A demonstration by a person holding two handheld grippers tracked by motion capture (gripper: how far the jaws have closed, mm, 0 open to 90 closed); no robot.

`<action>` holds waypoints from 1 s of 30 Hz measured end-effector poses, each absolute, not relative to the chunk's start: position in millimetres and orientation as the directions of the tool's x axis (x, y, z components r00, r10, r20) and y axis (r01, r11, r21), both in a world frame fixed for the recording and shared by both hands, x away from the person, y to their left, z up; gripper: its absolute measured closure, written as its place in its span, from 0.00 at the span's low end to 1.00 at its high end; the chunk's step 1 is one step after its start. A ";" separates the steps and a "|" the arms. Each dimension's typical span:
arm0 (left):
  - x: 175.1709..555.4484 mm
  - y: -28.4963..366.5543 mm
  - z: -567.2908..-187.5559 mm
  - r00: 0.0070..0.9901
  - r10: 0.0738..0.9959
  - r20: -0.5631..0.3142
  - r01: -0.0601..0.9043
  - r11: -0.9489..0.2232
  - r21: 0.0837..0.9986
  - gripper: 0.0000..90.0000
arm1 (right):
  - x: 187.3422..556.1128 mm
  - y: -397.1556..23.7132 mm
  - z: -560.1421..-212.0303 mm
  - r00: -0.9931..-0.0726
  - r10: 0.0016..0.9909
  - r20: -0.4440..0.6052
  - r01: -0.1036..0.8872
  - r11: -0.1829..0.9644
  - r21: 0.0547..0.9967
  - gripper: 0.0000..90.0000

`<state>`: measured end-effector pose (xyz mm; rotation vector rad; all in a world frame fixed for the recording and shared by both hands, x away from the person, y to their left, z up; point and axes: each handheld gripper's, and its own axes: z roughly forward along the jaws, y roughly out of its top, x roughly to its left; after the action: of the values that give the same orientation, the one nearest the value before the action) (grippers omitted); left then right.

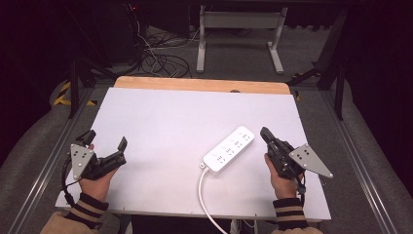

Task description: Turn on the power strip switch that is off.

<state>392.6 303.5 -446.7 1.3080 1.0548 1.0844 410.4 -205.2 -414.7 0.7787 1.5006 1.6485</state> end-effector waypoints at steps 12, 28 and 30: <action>392.7 304.2 -446.9 0.192 0.981 0.016 -0.004 -0.015 1.000 0.00 | 419.3 -209.7 -419.6 -0.391 0.918 -0.065 -0.134 0.013 0.991 0.11; 392.6 304.4 -447.0 0.190 0.982 0.016 -0.002 -0.016 1.000 0.00 | 420.3 -213.7 -421.4 -0.344 0.937 -0.064 -0.149 0.012 0.989 0.04; 392.7 304.5 -447.0 0.190 0.982 0.018 -0.002 -0.018 1.000 0.00 | 420.6 -214.7 -421.5 -0.342 0.938 -0.063 -0.150 0.012 0.989 0.04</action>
<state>392.7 304.5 -447.0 1.3063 1.0583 1.0803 420.6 -214.7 -421.5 0.8833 1.3648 1.4976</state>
